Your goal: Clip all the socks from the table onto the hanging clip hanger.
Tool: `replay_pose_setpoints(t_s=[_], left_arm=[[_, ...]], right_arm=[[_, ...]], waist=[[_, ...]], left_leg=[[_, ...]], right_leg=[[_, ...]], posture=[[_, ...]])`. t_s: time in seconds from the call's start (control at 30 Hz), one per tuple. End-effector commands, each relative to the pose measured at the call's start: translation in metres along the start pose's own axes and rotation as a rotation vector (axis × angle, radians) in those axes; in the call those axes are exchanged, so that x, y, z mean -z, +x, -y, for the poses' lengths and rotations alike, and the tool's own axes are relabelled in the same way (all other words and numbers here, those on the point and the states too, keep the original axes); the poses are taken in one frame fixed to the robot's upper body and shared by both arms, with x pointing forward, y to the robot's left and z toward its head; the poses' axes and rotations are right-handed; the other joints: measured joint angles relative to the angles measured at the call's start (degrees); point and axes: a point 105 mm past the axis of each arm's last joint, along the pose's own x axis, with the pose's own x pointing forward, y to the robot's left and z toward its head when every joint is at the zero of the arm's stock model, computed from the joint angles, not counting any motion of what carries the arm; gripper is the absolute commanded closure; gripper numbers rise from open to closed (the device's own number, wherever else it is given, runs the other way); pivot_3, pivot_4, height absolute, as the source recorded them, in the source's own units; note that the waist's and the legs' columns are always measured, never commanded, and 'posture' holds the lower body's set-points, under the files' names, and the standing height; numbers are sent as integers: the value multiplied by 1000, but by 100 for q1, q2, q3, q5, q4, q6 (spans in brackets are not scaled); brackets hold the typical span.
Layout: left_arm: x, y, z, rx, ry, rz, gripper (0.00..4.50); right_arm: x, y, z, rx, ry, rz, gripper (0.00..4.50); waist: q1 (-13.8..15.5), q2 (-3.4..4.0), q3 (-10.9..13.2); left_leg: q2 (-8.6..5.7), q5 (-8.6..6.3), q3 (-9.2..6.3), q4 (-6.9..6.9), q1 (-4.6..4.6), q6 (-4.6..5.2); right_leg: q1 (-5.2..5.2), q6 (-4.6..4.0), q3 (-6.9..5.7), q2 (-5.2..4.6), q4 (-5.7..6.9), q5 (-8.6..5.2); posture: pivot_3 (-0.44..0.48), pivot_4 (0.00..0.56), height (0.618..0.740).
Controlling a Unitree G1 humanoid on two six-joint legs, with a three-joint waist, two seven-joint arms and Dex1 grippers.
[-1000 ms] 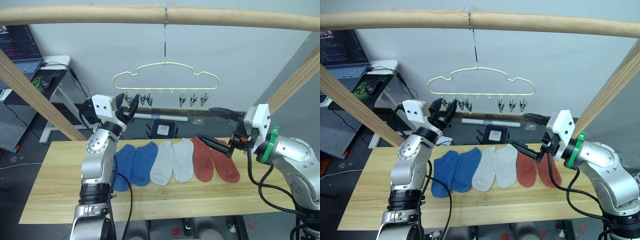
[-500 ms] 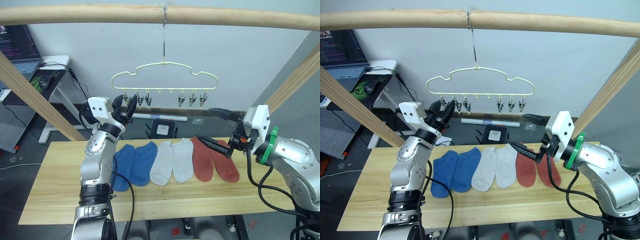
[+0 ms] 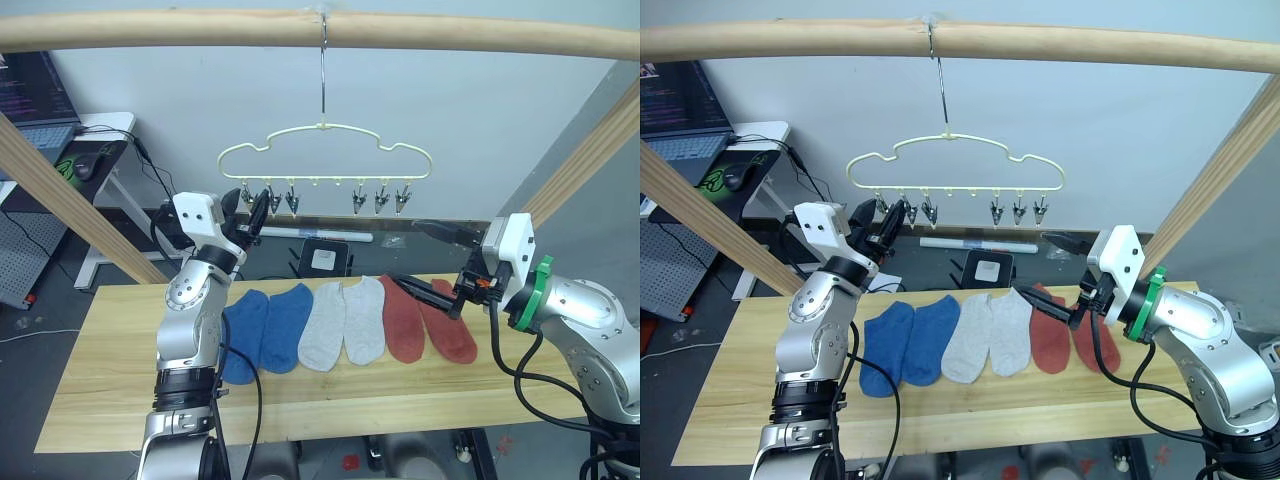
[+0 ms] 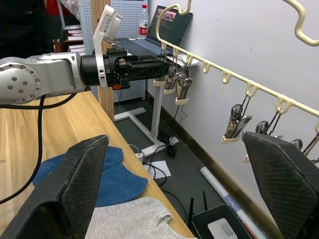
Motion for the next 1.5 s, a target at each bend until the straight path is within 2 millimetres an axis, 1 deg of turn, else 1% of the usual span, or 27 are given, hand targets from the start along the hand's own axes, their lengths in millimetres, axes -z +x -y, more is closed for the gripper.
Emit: replay_pose_setpoints(t_s=[0.03,0.4,0.47,0.53,0.67,0.73,0.77,1.03,1.17,1.4,1.5], left_arm=[[-16,1,5,16,40,48,1704],[-19,3,9,38,44,5,1704],[-17,2,7,33,54,-11,2059],[-16,2,6,27,65,-21,2515],[-17,2,6,32,79,-20,3725],[-19,3,6,33,91,-17,4111],[-19,3,6,33,97,-16,4216],[-21,1,10,82,114,-28,4254],[-28,0,15,147,90,-40,4254],[-44,-4,14,232,35,-66,4254],[-44,-8,17,282,-1,-96,4254]], right_arm=[[-10,-1,-2,2,-42,32,0],[-8,-1,-2,0,-42,30,0],[-8,0,-2,-1,-43,31,0],[-8,0,-2,-1,-43,32,0],[-8,0,-3,-3,-41,32,0],[-7,0,-4,-4,-41,31,0],[-7,0,-4,-4,-41,31,0],[-5,1,-6,-2,-43,25,0],[-1,0,-6,4,-41,15,0],[6,1,-10,14,-27,-13,0],[11,2,-11,22,-19,-30,0]], waist=[[0,0,0],[1,0,1],[1,-1,1],[1,0,2],[2,0,3],[2,0,3],[2,0,3],[2,1,4],[1,4,12],[0,2,77],[1,2,86]], left_leg=[[0,0,0,0,0,0],[0,0,-1,0,0,0],[0,0,-2,-1,-1,0],[0,0,-2,-1,-1,0],[0,0,-4,-2,-2,0],[0,0,-6,-2,-2,0],[0,0,-7,-2,-2,0],[1,0,-10,-3,-2,0],[2,0,-11,-2,-4,0],[2,0,-18,-2,-4,-1],[2,0,-19,-2,-11,-1]], right_leg=[[0,0,0,0,0,0],[-1,1,0,0,0,-1],[-1,1,0,0,0,-1],[-1,1,0,0,-1,-1],[-2,1,0,0,-2,-1],[-2,1,1,0,-2,-1],[-2,1,0,0,-2,-1],[-3,1,-1,-1,-2,-1],[-4,1,1,-1,-3,-1],[-6,2,-1,-1,-1,-2],[-13,4,0,-2,-1,-2]], posture=[[-144,251,740],[-135,249,740],[-134,249,740],[-133,249,740],[-132,250,740],[-132,250,740],[-131,250,740],[-131,248,740],[-132,252,740],[-138,259,740],[-140,257,740]])
